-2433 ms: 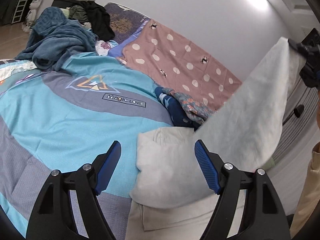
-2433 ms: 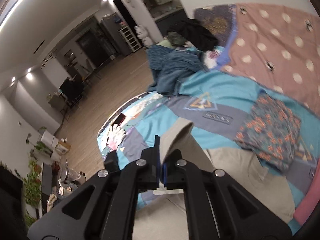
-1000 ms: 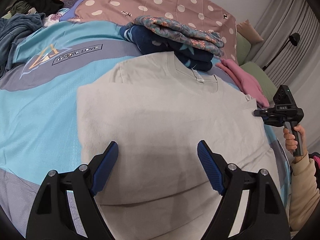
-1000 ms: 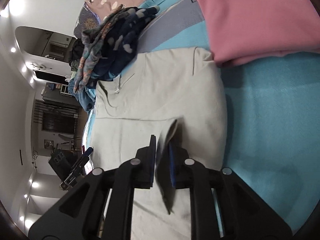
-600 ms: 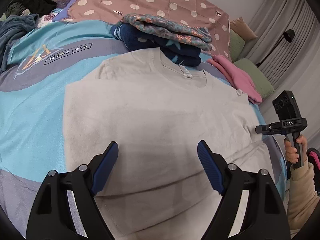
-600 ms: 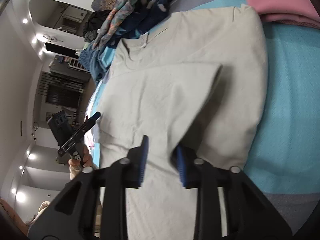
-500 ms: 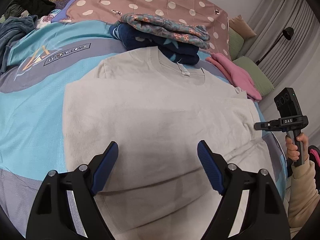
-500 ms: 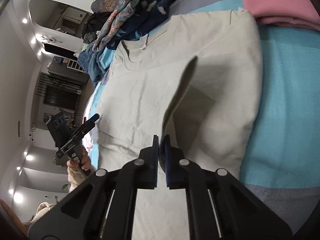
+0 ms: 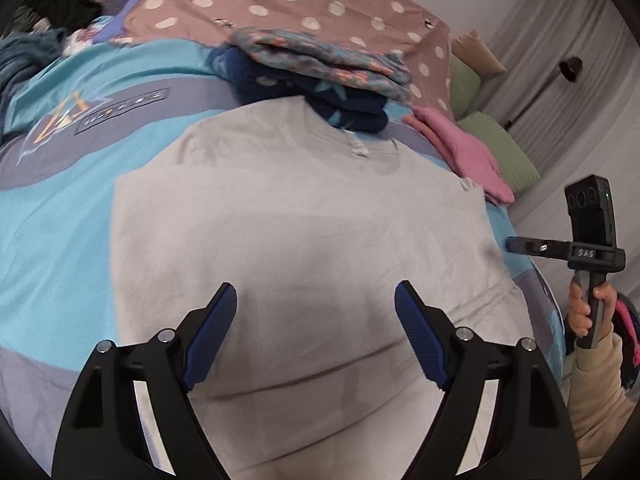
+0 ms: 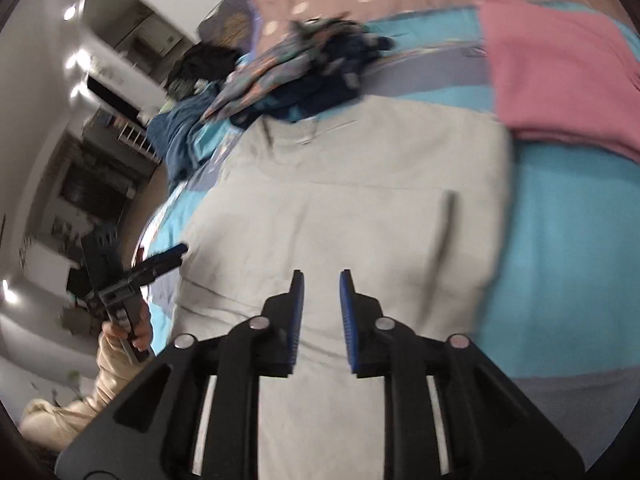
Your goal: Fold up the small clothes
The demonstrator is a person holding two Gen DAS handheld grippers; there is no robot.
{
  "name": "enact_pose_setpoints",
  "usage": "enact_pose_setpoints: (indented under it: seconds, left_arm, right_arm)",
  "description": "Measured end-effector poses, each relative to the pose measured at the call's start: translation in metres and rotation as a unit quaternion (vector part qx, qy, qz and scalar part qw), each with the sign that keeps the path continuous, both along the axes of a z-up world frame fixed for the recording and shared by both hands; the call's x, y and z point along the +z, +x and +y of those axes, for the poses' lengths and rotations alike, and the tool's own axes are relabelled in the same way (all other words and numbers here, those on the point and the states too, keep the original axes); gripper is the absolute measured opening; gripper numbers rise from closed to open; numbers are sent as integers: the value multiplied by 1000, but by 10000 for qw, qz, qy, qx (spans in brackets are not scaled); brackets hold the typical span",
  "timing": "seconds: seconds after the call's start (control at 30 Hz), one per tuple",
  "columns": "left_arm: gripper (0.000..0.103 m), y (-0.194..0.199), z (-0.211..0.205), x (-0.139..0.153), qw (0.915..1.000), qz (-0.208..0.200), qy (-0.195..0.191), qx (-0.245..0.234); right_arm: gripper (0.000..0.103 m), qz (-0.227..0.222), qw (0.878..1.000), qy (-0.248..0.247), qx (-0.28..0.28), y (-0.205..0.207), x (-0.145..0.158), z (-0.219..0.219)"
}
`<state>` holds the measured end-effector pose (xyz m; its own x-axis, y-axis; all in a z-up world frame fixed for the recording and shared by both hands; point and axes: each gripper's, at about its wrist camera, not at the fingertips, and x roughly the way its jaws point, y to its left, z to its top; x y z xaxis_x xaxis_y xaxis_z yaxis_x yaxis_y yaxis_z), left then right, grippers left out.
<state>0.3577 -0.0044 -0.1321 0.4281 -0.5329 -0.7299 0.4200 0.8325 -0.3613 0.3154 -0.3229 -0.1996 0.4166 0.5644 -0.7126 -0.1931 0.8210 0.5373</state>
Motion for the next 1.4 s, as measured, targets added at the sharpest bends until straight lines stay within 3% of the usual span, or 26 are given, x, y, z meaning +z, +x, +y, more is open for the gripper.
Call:
enact_pose_setpoints:
  seconds: [0.1,0.13,0.17,0.23,0.27,0.33,0.37,0.4,0.5,0.57,0.63,0.77,0.83,0.97,1.03,1.13,1.23,1.27,1.3,1.33,1.37,1.4]
  left_arm:
    - [87,5,-23,-29,9958,-54,839,-372]
    - [88,0,-23,-30,9950,-248,881,-401]
    - [88,-4,-23,-28,9941,-304,965,-391]
    - [88,-12,-21,-18,9916,-202,1250,-258]
    - [88,-18,-17,-9,9920,-249,1219,-214]
    - [88,-45,3,18,9938,-545,963,-119]
    - [90,-57,12,28,9940,-636,884,-52]
    - [92,-71,23,37,9943,-697,800,40]
    - [92,-117,61,49,9968,-603,427,312]
    - [92,-151,85,44,9981,-399,175,435]
    - [92,-185,102,33,9984,-202,26,521]
    - [92,-245,122,5,9980,55,-86,630]
    - [92,-263,130,-7,9972,167,-258,676]
    - [92,-282,143,-21,9944,349,-543,839]
    - [92,-287,149,-25,9927,440,-738,846]
    - [92,-294,156,-28,9911,471,-846,912]
    - [92,-295,167,-33,9871,583,-1121,988]
    - [92,-296,171,-35,9852,631,-1217,1030]
    - [92,-297,175,-36,9833,683,-1310,1065]
    - [92,-299,179,-38,9808,738,-1440,1087]
    - [92,-300,181,-39,9790,770,-1544,1087]
    - [92,-302,184,-40,9773,806,-1640,1072]
  right_arm:
    - [21,261,9976,-509,391,8,-34,29]
    - [13,346,9965,-681,333,9,-45,28]
    - [5,296,9971,-642,279,8,-53,22]
    - [4,356,9988,-324,62,0,-55,2]
    - [5,355,9984,-431,-72,-7,-50,-5]
    - [27,168,9933,-1096,-325,-33,-30,-13]
    - [57,70,9903,-1316,-446,-48,-20,-16]
    - [75,-124,9881,-1417,-586,-70,-6,-22]
    - [76,-427,9873,-1350,-723,-138,19,-38]
    - [78,-433,9924,-1008,-559,-182,22,-41]
    - [79,-312,9975,-569,-292,-224,10,-35]
    - [79,-69,9968,-785,-124,-297,-25,-22]
    - [79,-11,9989,-477,-22,-332,-44,-22]
    - [79,-84,9996,-258,-86,-365,-64,-26]
    - [81,-217,9996,120,-114,-368,-68,-29]
    - [81,-328,9955,877,119,-358,-72,-27]
    - [81,-297,9969,691,245,-347,-75,-14]
    - [72,-293,9962,786,252,-345,-76,-15]
    - [44,-321,9938,1034,236,-343,-75,-17]
    - [31,-293,9906,1316,230,-341,-75,-20]
    - [21,-249,9883,1489,209,-337,-77,-23]
    - [19,-197,9865,1621,154,-334,-81,-25]
